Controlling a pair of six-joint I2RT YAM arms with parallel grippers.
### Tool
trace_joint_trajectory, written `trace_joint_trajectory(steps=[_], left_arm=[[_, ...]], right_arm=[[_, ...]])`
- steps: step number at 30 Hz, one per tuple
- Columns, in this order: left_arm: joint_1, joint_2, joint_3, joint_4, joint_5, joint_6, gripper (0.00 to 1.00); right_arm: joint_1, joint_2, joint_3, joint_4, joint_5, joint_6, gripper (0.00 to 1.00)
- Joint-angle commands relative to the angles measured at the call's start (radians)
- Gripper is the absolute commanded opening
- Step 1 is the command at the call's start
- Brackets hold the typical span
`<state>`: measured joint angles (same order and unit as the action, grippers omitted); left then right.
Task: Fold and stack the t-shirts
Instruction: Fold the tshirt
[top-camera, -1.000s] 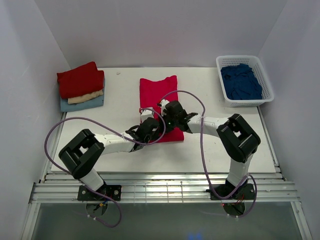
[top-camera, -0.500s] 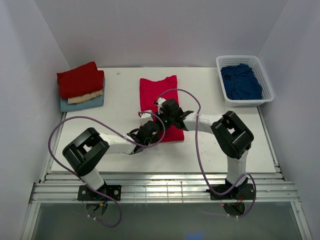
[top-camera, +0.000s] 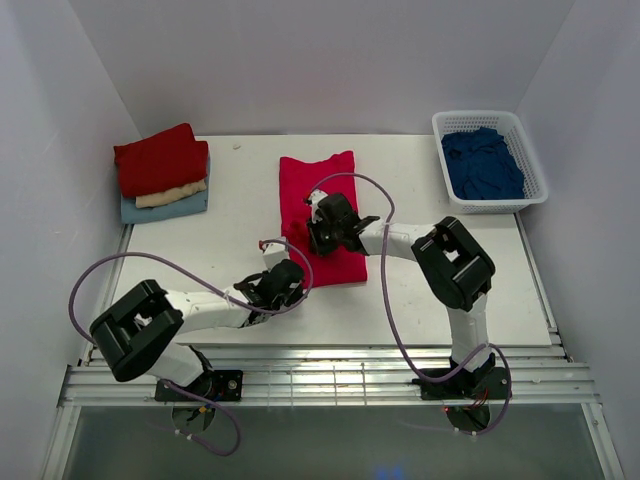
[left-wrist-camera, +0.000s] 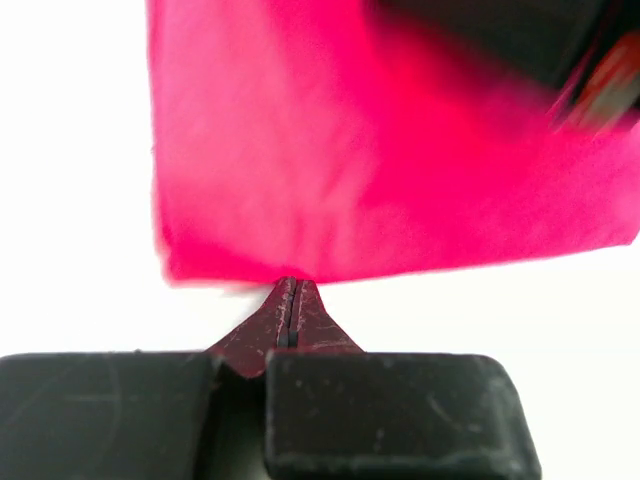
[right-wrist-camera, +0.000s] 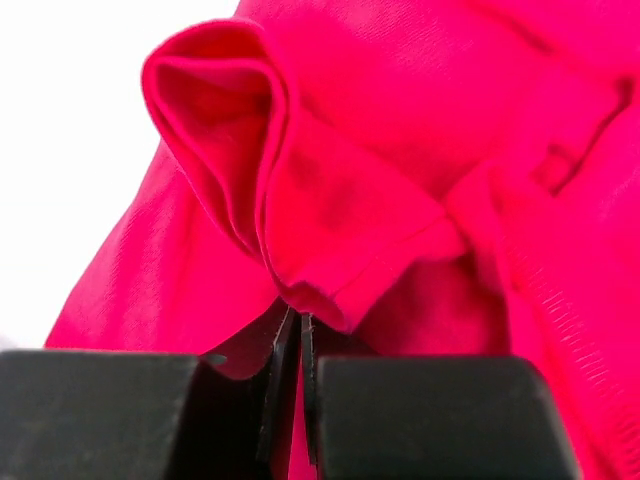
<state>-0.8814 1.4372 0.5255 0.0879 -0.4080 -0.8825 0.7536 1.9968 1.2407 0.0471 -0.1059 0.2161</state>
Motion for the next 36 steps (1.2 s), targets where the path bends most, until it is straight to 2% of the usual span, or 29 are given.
trace_joint_trajectory(steps=[1, 8, 22, 25, 26, 27, 30, 34, 36], left_arm=[[-0.014, -0.052, -0.047, -0.134, -0.031, -0.050, 0.00], [-0.019, -0.073, -0.085, -0.155, -0.043, -0.084, 0.00], [-0.028, -0.106, -0.088, -0.177, -0.051, -0.101, 0.00], [-0.031, -0.113, -0.045, -0.123, -0.060, -0.056, 0.00], [-0.031, -0.116, -0.024, -0.097, -0.069, 0.003, 0.00], [-0.031, -0.113, -0.018, 0.021, -0.074, 0.042, 0.00], [-0.031, -0.086, 0.043, 0.180, -0.087, 0.181, 0.00], [-0.027, 0.049, 0.165, 0.311, -0.037, 0.312, 0.00], [-0.024, 0.101, 0.233, 0.369, -0.005, 0.368, 0.00]], right_arm=[[-0.016, 0.037, 0.075, -0.041, 0.072, -0.046, 0.08], [-0.028, 0.097, 0.172, -0.095, 0.150, -0.080, 0.08], [-0.068, 0.229, 0.503, -0.194, 0.330, -0.178, 0.08], [-0.083, 0.235, 0.528, -0.207, 0.341, -0.190, 0.08], [-0.088, 0.237, 0.529, -0.211, 0.342, -0.190, 0.08], [-0.089, 0.235, 0.528, -0.211, 0.344, -0.190, 0.08], [-0.105, 0.241, 0.526, -0.208, 0.348, -0.190, 0.08], [-0.114, 0.212, 0.494, -0.207, 0.400, -0.176, 0.08], [-0.114, 0.134, 0.392, -0.144, 0.399, -0.173, 0.08]])
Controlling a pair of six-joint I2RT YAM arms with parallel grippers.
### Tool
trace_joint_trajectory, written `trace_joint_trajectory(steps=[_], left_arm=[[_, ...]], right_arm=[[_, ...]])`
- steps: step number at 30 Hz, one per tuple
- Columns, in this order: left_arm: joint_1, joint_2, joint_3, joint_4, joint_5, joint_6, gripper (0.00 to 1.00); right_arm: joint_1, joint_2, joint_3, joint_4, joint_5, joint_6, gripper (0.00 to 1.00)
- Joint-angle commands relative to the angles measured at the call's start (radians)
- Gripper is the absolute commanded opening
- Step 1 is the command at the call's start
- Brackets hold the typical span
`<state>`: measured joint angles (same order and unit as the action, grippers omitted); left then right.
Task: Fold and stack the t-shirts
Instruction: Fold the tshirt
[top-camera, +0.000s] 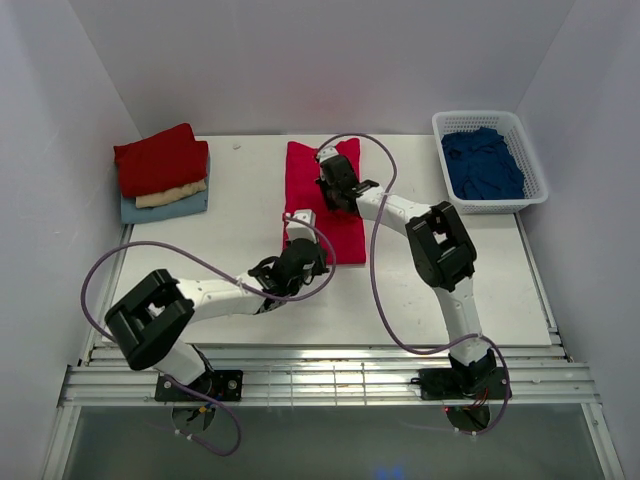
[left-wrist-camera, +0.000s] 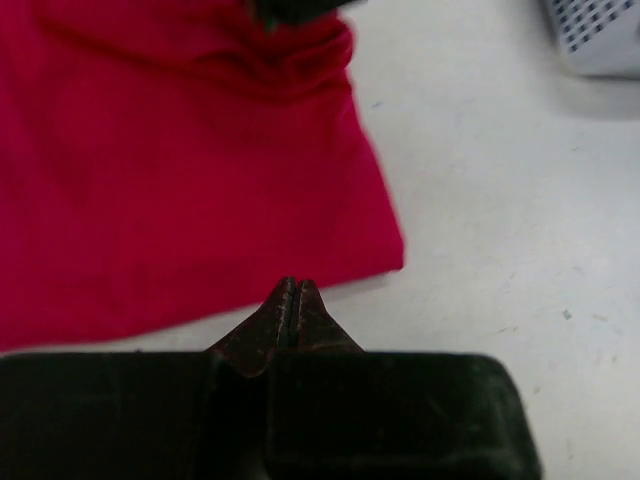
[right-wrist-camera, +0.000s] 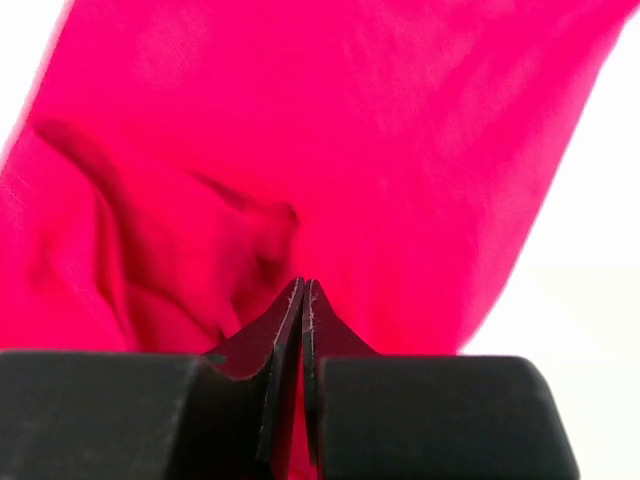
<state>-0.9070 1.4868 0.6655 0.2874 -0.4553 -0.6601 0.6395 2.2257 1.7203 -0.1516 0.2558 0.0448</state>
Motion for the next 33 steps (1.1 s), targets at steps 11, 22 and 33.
trace_joint_trajectory(steps=[11, 22, 33], left_arm=[[0.020, 0.306, 0.201, 0.248, 0.116, 0.175, 0.00], [0.023, 0.401, 0.174, 0.245, 0.067, 0.154, 0.00], [0.025, 0.415, 0.135, 0.246, 0.055, 0.108, 0.00]], right_arm=[[0.002, -0.386, -0.402, 0.170, 0.027, -0.010, 0.08], [0.002, -0.380, -0.419, 0.104, -0.072, 0.032, 0.08], [0.002, -0.288, -0.427, 0.087, -0.181, 0.070, 0.08]])
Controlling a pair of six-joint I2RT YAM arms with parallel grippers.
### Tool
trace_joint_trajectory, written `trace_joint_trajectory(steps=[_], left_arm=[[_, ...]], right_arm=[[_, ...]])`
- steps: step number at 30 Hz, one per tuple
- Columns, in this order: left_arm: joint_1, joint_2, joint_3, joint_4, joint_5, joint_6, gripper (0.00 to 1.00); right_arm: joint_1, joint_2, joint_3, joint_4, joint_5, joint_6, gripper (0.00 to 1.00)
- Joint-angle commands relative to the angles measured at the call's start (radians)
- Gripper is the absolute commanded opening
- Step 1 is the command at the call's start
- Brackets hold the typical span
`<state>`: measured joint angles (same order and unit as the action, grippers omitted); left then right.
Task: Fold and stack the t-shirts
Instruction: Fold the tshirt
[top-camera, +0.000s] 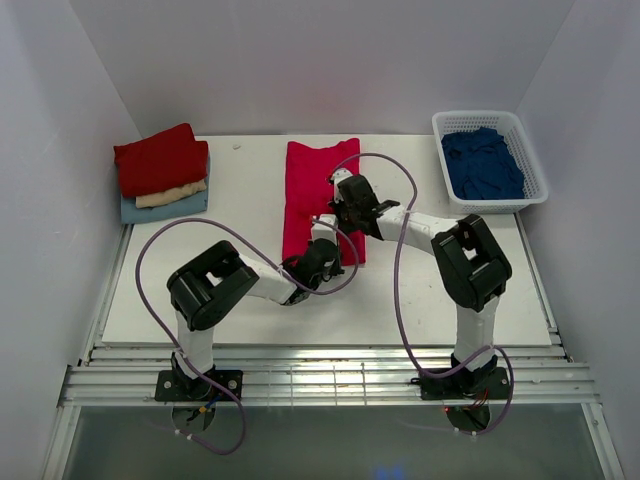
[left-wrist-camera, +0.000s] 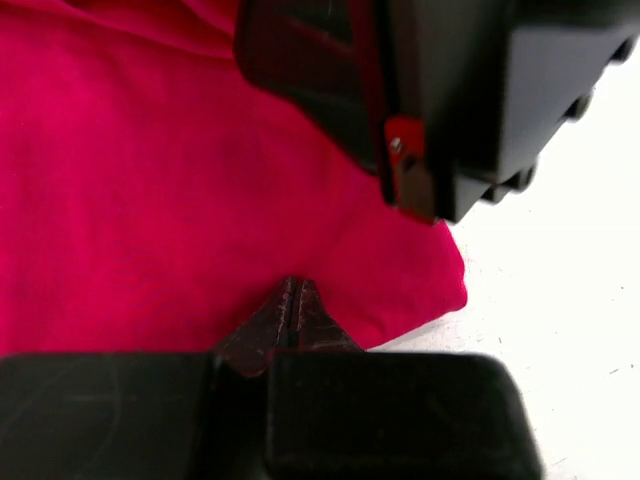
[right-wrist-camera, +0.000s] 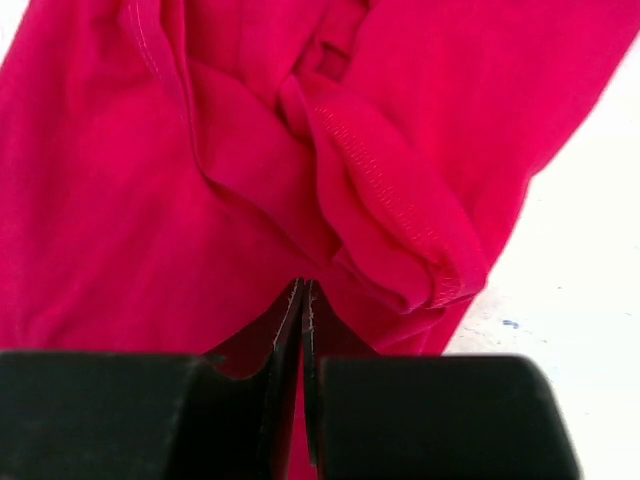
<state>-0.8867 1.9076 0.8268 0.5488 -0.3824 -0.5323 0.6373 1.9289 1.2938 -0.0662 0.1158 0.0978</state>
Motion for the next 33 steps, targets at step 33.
trace_joint_trajectory(steps=[33], left_arm=[[-0.023, -0.070, -0.255, 0.028, -0.009, -0.182, 0.00]], right_arm=[[-0.031, 0.311, 0.301, -0.052, 0.180, -0.015, 0.08]])
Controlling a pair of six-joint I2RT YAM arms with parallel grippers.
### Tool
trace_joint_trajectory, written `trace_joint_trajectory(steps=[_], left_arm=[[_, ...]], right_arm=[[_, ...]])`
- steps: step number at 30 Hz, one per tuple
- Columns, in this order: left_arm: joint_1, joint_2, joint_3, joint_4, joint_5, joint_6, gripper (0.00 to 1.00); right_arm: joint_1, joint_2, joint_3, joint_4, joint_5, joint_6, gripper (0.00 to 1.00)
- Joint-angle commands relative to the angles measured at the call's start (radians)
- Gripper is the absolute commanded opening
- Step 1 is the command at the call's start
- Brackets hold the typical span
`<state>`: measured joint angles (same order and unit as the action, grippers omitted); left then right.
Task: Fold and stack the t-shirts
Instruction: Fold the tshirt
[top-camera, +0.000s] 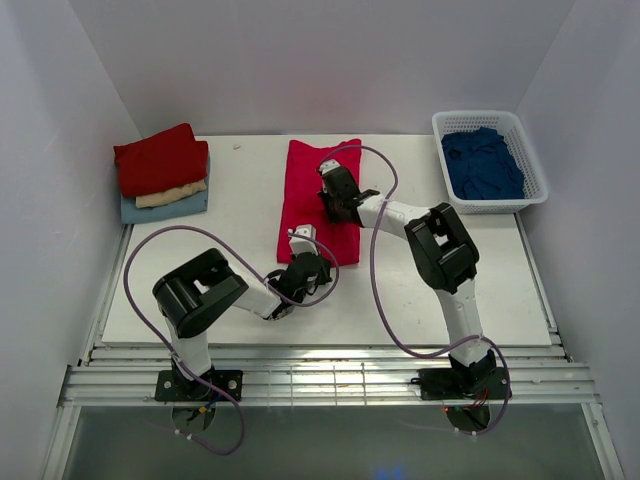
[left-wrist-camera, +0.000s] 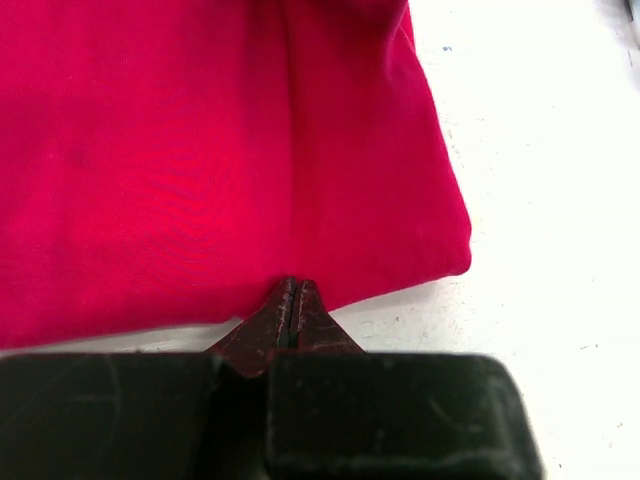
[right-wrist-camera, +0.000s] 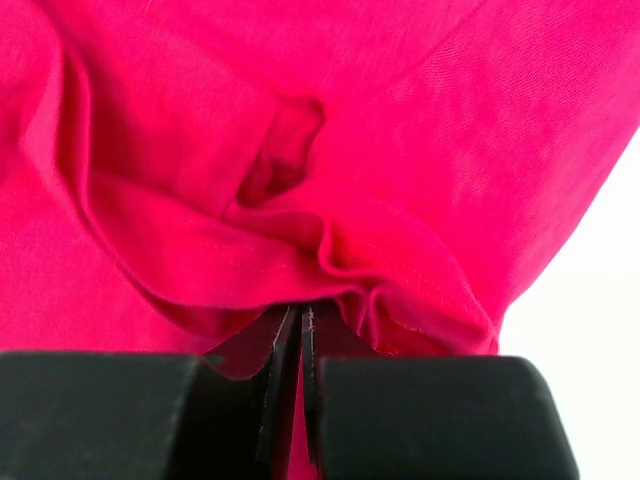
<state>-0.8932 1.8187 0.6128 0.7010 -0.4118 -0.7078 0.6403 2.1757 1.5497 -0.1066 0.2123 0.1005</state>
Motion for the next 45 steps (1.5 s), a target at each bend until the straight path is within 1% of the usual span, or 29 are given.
trace_joint_trajectory(steps=[1, 4, 8, 14, 20, 24, 29, 31, 32, 33, 38, 42, 45], left_arm=[[-0.018, 0.019, -0.044, -0.123, 0.021, -0.012, 0.00], [-0.023, 0.014, -0.050, -0.121, 0.019, -0.018, 0.00], [-0.030, 0.007, -0.058, -0.120, 0.018, -0.021, 0.00], [-0.055, 0.005, -0.067, -0.120, 0.013, -0.038, 0.00], [-0.076, 0.022, -0.065, -0.120, 0.011, -0.059, 0.00], [-0.085, -0.031, -0.038, -0.121, -0.025, -0.033, 0.00], [-0.081, -0.090, 0.100, -0.120, -0.093, 0.129, 0.00], [-0.053, -0.070, 0.145, -0.113, -0.090, 0.169, 0.00], [-0.037, -0.058, 0.184, -0.113, -0.062, 0.185, 0.00], [0.002, -0.044, 0.202, -0.113, -0.042, 0.188, 0.00], [0.101, 0.046, 0.272, -0.113, 0.028, 0.198, 0.00], [0.117, 0.102, 0.312, -0.113, 0.056, 0.215, 0.00], [0.119, 0.139, 0.315, -0.113, 0.080, 0.203, 0.00]], right_arm=[[-0.036, 0.081, 0.059, -0.016, 0.093, -0.016, 0.08], [-0.047, 0.113, 0.108, -0.025, 0.105, -0.015, 0.08], [-0.065, 0.163, 0.200, -0.080, 0.113, -0.013, 0.08], [-0.094, 0.197, 0.234, -0.104, 0.142, 0.021, 0.08], [-0.108, 0.190, 0.237, -0.111, 0.162, 0.031, 0.08], [-0.110, 0.177, 0.234, -0.116, 0.133, 0.024, 0.08], [-0.108, 0.153, 0.182, -0.116, 0.098, 0.038, 0.08], [-0.110, 0.138, 0.164, -0.116, 0.091, 0.048, 0.08], [-0.110, 0.131, 0.153, -0.117, 0.079, 0.053, 0.08], [-0.108, 0.118, 0.129, -0.120, 0.073, 0.059, 0.08], [-0.106, 0.067, 0.032, -0.102, 0.039, 0.093, 0.08], [-0.100, 0.020, -0.040, -0.094, 0.021, 0.108, 0.08], [-0.082, -0.011, -0.094, -0.088, 0.027, 0.114, 0.08]])
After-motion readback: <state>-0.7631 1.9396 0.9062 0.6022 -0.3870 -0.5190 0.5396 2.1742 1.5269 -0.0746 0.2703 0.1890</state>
